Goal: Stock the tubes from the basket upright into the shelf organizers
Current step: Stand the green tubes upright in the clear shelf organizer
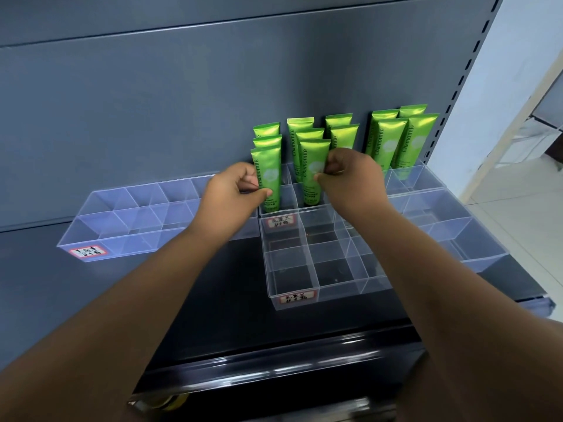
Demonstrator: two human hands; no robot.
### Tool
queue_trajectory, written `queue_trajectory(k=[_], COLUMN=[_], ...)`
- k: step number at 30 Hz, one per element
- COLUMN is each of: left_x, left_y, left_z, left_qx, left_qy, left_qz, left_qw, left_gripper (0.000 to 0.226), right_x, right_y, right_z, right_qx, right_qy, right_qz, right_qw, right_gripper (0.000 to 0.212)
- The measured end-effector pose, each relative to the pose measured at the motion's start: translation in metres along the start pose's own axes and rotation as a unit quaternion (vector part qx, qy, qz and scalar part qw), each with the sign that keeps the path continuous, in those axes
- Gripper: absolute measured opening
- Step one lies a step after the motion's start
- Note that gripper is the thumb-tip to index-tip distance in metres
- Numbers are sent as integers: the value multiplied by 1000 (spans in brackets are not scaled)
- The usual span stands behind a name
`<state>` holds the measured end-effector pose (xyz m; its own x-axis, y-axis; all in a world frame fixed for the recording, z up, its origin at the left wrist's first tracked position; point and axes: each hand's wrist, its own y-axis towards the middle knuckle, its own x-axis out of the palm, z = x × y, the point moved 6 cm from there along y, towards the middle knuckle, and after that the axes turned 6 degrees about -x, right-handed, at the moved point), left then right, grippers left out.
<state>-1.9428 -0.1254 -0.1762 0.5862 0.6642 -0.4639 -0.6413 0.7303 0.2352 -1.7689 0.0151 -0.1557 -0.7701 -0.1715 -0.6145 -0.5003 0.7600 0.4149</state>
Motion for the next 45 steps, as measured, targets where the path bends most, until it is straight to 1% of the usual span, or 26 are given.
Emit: queue_trajectory(k=[2,4,7,13,16,20,23,28,30,34,36,39,42,45], left_x=[0,-1,0,4,4,3,2,2,2,1,-1,-5,-10,-16], left_y=[0,1,2,2,2,1,1,1,1,-1,-3,-7,-19,-37], left_z=[-1,-3,-5,-4,-3,-3,-4,-4,-4,-3,0,9,21,37], left_qx=[-2,-12,-19,4,3,-11,-13,-9,-9,-22,-31,-32,-40,-28], left_qy=[-12,-25,-38,-16,-14,-29,-19,-1,2,9,9,16,24,65], left_qz=[5,11,11,15,24,34,39,41,41,40,46,67,92,113], left_qw=[1000,1000,999,1000,1000,999,999,999,999,999,998,997,995,991], left_gripper=[29,24,23,21,17,29,29,29,28,24,27,32,33,40], right_x=[-2,-2,-2,0,3,7,7,6,6,1,-2,-7,-12,-14], right_y=[0,0,0,-2,-1,-2,-4,-8,-10,-16,-20,-28,-38,-48], right_z=[0,-1,-3,-5,-5,-5,-7,-10,-10,-14,-18,-27,-37,-50], right_qx=[6,12,14,-4,-2,0,4,10,20,39,59,68,59,17], right_qy=[6,12,13,-14,-24,-33,-44,-50,-45,-45,-36,-40,-62,-84], right_qz=[-2,-8,-10,-11,-15,-18,-20,-9,-10,-8,-5,6,21,35], right_qw=[1000,1000,1000,1000,1000,999,999,999,999,998,998,997,996,996], right_gripper=[7,5,3,1,4,5,8,5,2,3,4,10,29,36])
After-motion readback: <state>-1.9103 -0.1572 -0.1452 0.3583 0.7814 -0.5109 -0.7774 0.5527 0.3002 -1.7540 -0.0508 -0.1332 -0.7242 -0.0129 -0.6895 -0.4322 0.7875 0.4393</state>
